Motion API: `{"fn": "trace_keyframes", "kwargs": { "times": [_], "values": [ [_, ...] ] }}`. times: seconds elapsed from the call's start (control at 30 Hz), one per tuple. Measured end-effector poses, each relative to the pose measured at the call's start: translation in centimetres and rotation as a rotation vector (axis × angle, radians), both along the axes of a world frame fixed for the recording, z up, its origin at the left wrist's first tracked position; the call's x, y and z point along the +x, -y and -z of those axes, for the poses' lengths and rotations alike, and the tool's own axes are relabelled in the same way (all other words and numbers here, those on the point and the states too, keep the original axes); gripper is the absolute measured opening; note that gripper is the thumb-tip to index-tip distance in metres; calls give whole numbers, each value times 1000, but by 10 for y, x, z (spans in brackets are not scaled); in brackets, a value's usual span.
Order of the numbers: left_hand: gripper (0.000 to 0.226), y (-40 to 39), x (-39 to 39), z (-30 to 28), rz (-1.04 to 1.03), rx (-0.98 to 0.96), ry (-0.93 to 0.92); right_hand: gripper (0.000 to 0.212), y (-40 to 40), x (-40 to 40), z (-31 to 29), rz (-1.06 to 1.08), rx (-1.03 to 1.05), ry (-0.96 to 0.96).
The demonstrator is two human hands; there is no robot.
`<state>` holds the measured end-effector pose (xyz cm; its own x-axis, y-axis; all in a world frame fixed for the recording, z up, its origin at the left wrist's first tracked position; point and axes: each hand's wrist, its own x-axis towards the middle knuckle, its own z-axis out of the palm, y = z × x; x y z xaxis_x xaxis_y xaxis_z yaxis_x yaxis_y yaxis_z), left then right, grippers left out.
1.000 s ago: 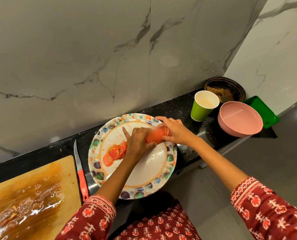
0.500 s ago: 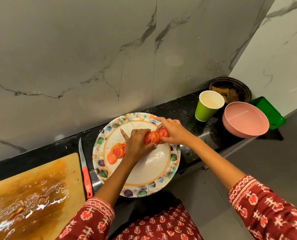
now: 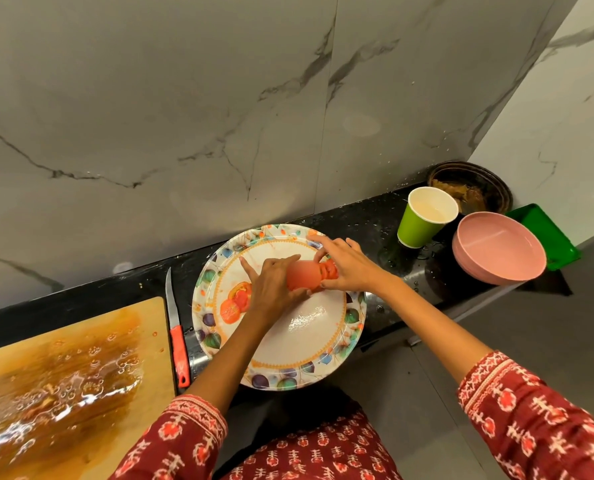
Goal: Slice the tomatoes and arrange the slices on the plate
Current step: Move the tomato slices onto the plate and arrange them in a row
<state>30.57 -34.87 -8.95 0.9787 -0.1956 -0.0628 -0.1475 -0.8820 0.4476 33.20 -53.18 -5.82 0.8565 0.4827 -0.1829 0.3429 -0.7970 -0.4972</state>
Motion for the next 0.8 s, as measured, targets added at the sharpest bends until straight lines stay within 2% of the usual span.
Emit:
{"fn": "trace_keyframes", "kwargs": {
  "times": [0.3, 0.57, 0.67, 0.8],
  "values": [
    [82, -19, -13, -3, -36, -2, 72, 93, -9, -3, 8, -31, -2, 35],
    [75, -36, -17, 3, -82, -102, 48, 85, -17, -2, 5, -54, -1, 45],
    [79, -33, -16, 6, -77, -173, 31, 87, -15, -4, 5, -51, -3, 54],
    [90, -45, -20, 6, -100, -149, 31, 91, -24, -4, 5, -74, -8, 57]
  ]
}}
